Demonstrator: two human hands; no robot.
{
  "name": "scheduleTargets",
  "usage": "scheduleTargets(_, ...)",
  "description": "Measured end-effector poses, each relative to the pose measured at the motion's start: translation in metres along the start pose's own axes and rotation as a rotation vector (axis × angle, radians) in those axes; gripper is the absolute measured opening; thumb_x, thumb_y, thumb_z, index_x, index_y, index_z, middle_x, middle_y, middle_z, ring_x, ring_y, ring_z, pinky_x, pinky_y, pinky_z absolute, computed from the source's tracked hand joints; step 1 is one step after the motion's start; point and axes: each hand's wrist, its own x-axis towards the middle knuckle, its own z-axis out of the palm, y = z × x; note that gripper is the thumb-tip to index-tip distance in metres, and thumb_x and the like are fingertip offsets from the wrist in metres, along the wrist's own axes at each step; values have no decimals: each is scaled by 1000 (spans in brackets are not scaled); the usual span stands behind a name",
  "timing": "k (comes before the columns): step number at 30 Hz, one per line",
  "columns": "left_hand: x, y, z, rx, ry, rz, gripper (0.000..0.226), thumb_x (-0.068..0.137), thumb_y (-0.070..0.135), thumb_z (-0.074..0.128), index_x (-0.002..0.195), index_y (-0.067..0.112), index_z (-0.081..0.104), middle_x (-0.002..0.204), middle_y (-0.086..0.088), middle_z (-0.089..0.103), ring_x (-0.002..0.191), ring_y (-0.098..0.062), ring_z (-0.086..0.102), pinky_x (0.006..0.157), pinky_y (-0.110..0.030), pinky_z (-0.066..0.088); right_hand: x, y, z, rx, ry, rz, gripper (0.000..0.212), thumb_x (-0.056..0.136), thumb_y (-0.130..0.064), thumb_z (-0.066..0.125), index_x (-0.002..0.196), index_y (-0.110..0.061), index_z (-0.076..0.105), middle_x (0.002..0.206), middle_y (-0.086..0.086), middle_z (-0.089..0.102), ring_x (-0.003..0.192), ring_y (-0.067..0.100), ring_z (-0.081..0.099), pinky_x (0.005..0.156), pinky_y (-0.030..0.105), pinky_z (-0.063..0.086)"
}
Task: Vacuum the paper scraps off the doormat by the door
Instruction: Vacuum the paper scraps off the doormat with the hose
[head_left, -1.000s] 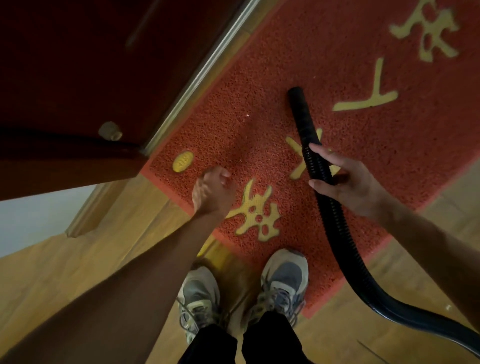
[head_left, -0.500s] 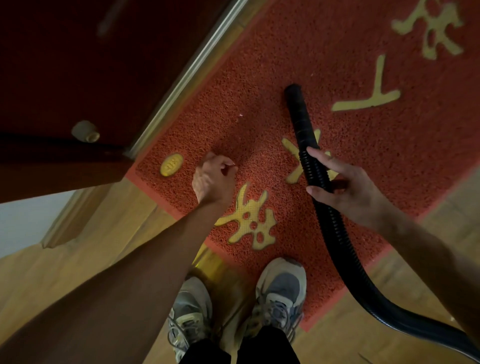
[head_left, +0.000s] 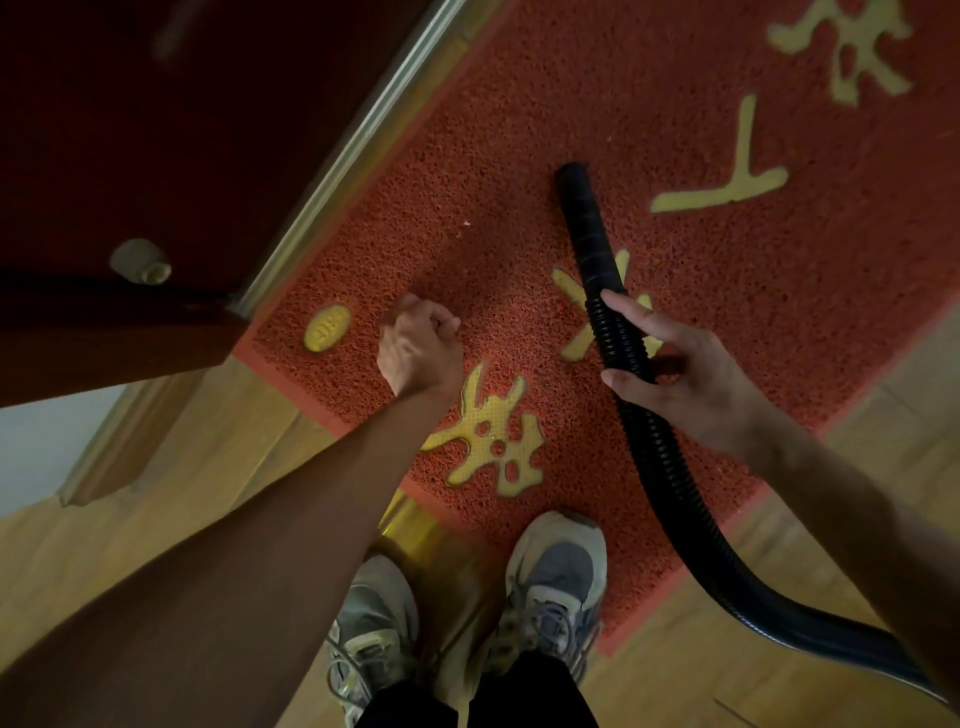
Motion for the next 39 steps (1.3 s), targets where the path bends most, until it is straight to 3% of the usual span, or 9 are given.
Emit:
scheduleTargets(4, -1, -6, -3, 4, -24, 69, 9, 93, 11, 64, 86, 14, 69, 110, -3, 63, 101, -29, 60, 68, -32, 33, -2, 3, 0, -41, 7, 5, 72, 86, -22, 74, 146, -42, 40, 102, -19, 65, 86, -2, 61, 94, 41, 54)
scheduleTargets(13, 7, -8, -12, -70, -36, 63, 9, 94, 10, 63, 90, 12, 71, 110, -9, 67, 99, -34, 62, 76, -30, 33, -3, 1, 2, -28, -7, 17, 72, 85, -28, 74, 145, -48, 39, 138, -22, 54, 123, 0, 52, 109, 49, 42)
scheduleTargets(17, 16, 6, -11, -70, -61, 88, 8, 93, 17, 66, 92, 15, 74, 110, -6, 69, 101, -30, 63, 82, -28, 33, -2, 1, 1, -25, -22, 29, 71, 85, -28, 73, 144, -49, 39, 135, -23, 56, 119, 1, 55, 108, 48, 43)
scheduleTargets(21, 32, 24, -6, -89, -87, 146, 13, 94, 16, 63, 95, 14, 76, 109, -5, 71, 102, -26, 65, 86, -26, 40, -3, 5, -1, -47, -10, 2, 72, 85, -25, 74, 145, -45, 40, 132, -16, 59, 122, -1, 53, 111, 39, 41)
scheduleTargets(23, 40, 31, -5, -114, -87, 156, 8, 91, 15, 67, 91, 15, 76, 103, -3, 73, 97, -26, 67, 91, -35, 50, -2, 8, -2, -46, -8, -10, 71, 85, -23, 74, 146, -41, 40, 132, -8, 60, 121, 4, 54, 110, 33, 41)
scheduleTargets(25, 47, 36, -7, -130, -76, 150, 2, 85, 16, 75, 84, 17, 74, 90, 3, 72, 87, -20, 67, 85, -39, 55, -1, 10, -4, -45, -13, -15, 71, 86, -23, 74, 146, -42, 40, 133, -3, 59, 125, 6, 52, 111, 29, 38)
scheduleTargets(30, 62, 41, -15, -107, -54, 186, 5, 85, 13, 75, 87, 18, 73, 87, 6, 69, 82, -12, 65, 80, -36, 57, 0, 14, -3, -54, -12, -15, 72, 85, -31, 72, 145, -49, 37, 132, -13, 58, 131, 4, 46, 115, 42, 35)
scheduleTargets(34, 72, 43, -18, -37, -32, 199, 15, 85, 17, 76, 100, 20, 73, 95, 4, 68, 91, -15, 65, 84, -29, 53, 1, 14, -2, -51, -3, -24, 72, 84, -33, 72, 144, -52, 37, 124, -13, 60, 125, 7, 50, 110, 40, 39)
scheduleTargets(39, 79, 51, -16, 19, 18, 160, 14, 85, 27, 76, 99, 24, 76, 108, 3, 68, 98, -11, 63, 78, -15, 30, 0, 15, -1, -46, -1, -31, 72, 85, -28, 73, 144, -49, 39, 119, -12, 61, 116, 2, 54, 101, 18, 42)
